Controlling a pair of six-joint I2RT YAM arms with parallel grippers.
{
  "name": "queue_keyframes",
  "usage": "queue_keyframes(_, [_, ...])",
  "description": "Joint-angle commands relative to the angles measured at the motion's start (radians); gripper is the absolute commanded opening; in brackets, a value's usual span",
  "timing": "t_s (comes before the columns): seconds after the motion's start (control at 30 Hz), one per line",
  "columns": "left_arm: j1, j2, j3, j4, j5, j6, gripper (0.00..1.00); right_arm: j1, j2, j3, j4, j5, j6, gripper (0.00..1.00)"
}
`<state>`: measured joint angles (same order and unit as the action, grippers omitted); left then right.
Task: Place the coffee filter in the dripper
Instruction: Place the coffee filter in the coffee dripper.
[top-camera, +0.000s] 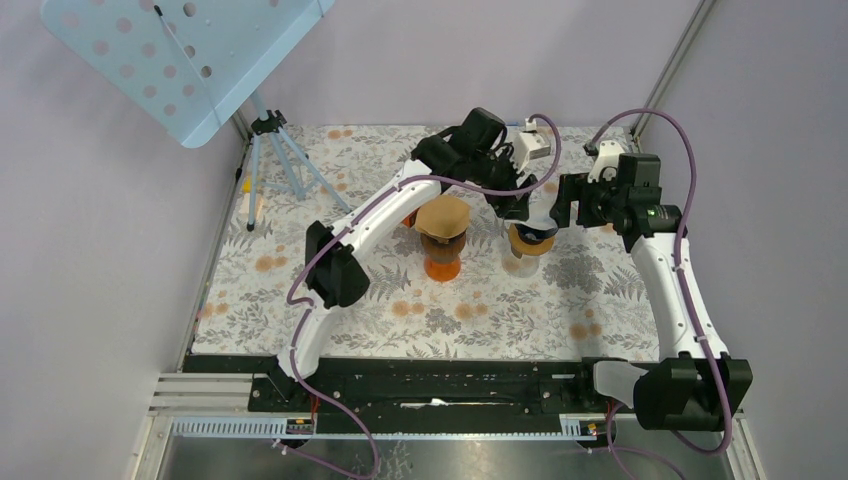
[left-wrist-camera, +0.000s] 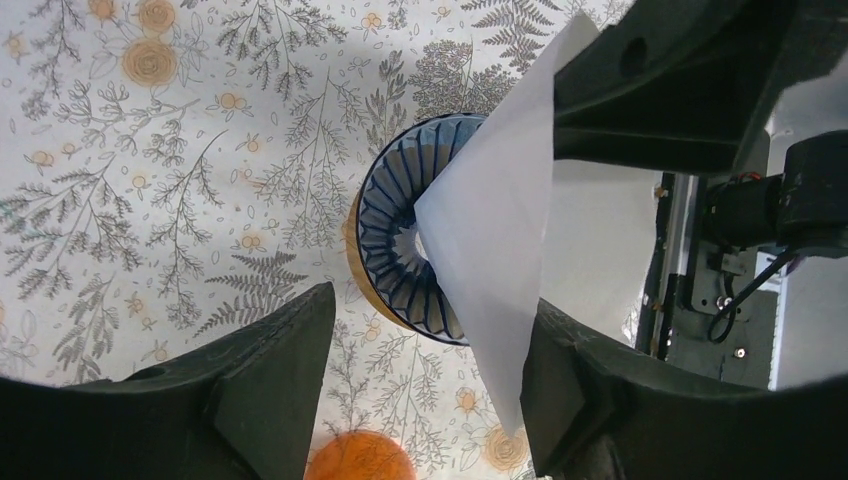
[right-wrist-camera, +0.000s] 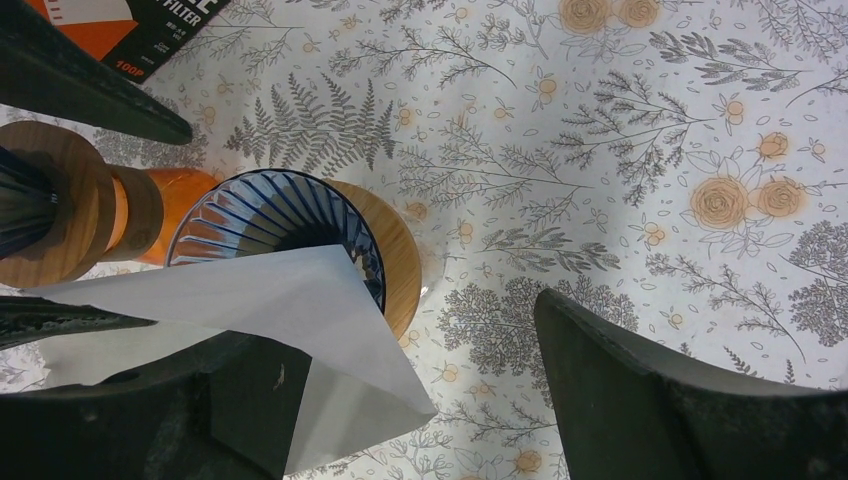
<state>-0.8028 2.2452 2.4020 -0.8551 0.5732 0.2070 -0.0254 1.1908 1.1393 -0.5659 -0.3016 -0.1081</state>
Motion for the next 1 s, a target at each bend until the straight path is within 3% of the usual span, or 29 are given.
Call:
queue_keyframes(0.0, [0.011,-0.055,-0.025,0.087,-0.004,-0.123,0.69,-0.004,0.007,-0.001,0.037,-0.030,-0.013,0.86])
queue_keyframes(0.47, [0.010,-0.053,-0.073,0.167,-0.074,-0.249,0.71,-0.004,0.047,-0.019,0.054,-0.050,-0.030,0.85])
queue_keyframes(0.97, [0.010,-0.058,-0.130,0.176,-0.127,-0.259,0.72,-0.005,0.071,0.015,0.030,-0.028,-0.054,0.85])
